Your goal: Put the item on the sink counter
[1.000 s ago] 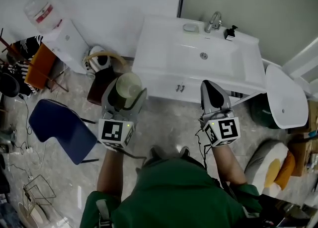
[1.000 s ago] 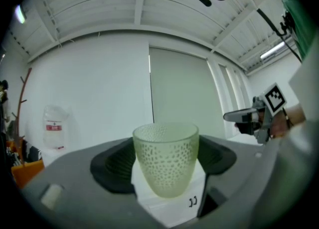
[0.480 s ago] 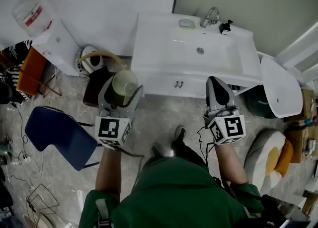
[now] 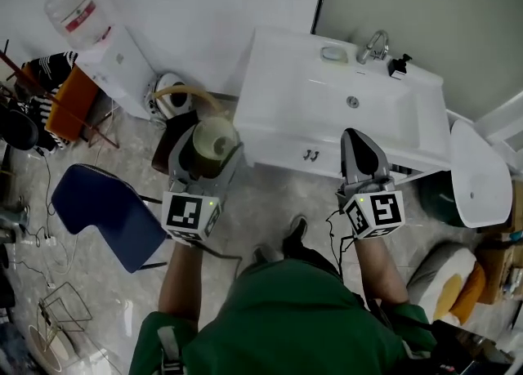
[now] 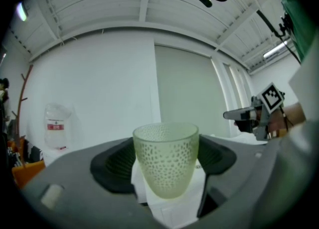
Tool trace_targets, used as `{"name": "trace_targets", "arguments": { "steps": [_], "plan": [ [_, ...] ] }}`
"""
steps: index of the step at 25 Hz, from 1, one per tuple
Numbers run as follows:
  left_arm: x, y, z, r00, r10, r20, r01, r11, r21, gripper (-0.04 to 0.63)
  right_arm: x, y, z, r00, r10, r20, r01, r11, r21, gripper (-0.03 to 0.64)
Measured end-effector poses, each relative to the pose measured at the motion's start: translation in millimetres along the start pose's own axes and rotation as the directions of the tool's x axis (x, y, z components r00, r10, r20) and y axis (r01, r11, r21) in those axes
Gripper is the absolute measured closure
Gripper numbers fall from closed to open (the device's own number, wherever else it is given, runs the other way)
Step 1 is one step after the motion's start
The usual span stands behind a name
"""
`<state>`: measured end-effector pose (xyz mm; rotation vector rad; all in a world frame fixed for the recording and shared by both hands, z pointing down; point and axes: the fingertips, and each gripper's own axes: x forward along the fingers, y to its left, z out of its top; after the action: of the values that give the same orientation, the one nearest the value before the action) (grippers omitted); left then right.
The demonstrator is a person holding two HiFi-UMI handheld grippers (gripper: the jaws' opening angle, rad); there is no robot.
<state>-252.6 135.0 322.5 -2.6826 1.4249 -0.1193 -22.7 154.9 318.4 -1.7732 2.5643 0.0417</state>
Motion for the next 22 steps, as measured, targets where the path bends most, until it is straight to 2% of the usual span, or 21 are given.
{"name": "trace_targets", "arguments": {
  "steps": [10,22],
  "plan": [
    [82.2,-12.1,6.2,0.997,0.066,-0.031,-0.065,0.998,0.013,0.221,53.9,-80.1,-5.3,0.998,0.054,0.02,-0.056,0.996,0.063,0.615],
    [168.1,-62.0,37.0,0.997,0.061,-0.039,-0.057,0.994,0.098,0.221,60.9,-172.5,1.7,0.997,0.047,0.069,-0.053,0.995,0.088,0.615]
  ]
}}
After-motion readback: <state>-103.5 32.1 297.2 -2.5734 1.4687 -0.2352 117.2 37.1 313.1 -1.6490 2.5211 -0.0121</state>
